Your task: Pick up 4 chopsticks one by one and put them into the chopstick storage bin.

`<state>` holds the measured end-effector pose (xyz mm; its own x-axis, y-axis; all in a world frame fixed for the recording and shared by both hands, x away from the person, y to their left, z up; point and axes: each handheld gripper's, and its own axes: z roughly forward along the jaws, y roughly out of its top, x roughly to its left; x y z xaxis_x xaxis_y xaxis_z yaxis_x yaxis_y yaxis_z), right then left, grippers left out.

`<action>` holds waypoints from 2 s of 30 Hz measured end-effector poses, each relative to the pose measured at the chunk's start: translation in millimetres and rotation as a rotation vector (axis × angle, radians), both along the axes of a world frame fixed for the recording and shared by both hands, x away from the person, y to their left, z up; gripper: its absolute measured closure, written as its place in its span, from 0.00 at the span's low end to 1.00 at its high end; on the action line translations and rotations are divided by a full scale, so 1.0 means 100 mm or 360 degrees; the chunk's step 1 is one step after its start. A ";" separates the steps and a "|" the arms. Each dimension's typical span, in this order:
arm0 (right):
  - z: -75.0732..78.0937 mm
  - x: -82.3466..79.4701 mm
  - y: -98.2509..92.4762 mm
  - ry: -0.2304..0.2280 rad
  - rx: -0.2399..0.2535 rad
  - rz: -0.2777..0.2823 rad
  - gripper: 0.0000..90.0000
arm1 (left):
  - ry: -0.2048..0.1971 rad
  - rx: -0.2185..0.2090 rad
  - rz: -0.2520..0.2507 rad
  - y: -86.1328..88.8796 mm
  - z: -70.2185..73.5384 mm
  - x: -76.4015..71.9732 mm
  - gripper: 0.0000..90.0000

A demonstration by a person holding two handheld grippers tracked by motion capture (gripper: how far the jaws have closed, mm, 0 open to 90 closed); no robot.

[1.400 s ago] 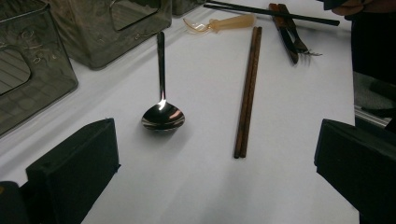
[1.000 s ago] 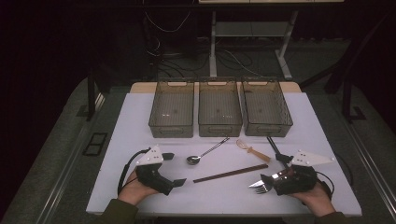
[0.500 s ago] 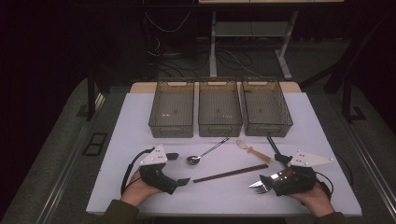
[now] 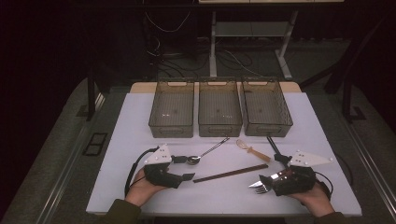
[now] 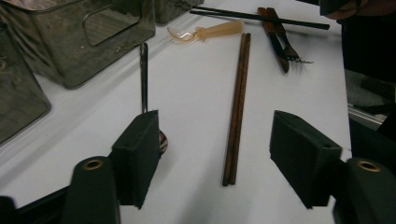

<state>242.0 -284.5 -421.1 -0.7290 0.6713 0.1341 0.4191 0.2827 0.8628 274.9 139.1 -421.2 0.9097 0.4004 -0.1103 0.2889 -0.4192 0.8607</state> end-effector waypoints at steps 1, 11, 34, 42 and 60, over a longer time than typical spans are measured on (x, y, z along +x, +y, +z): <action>0.00 0.00 0.00 0.0000 0.0000 0.0001 0.02 | 0.0008 -0.0005 -0.0007 -0.01 0.00 0.00 0.41; -0.01 0.00 0.00 0.0006 0.0004 0.0001 0.02 | 0.0032 0.0013 -0.0039 -0.10 -0.04 0.03 0.61; -0.03 0.02 0.01 0.0014 -0.0007 -0.0003 0.02 | 0.0078 0.0088 -0.0142 -0.38 -0.06 0.16 0.85; -0.03 0.03 0.01 0.0022 -0.0010 -0.0007 0.02 | 0.0081 0.0127 -0.0188 -0.53 -0.07 0.20 0.86; -0.03 0.03 0.01 0.0021 -0.0013 -0.0009 0.02 | 0.0111 0.0251 -0.0240 -0.69 -0.18 0.20 0.94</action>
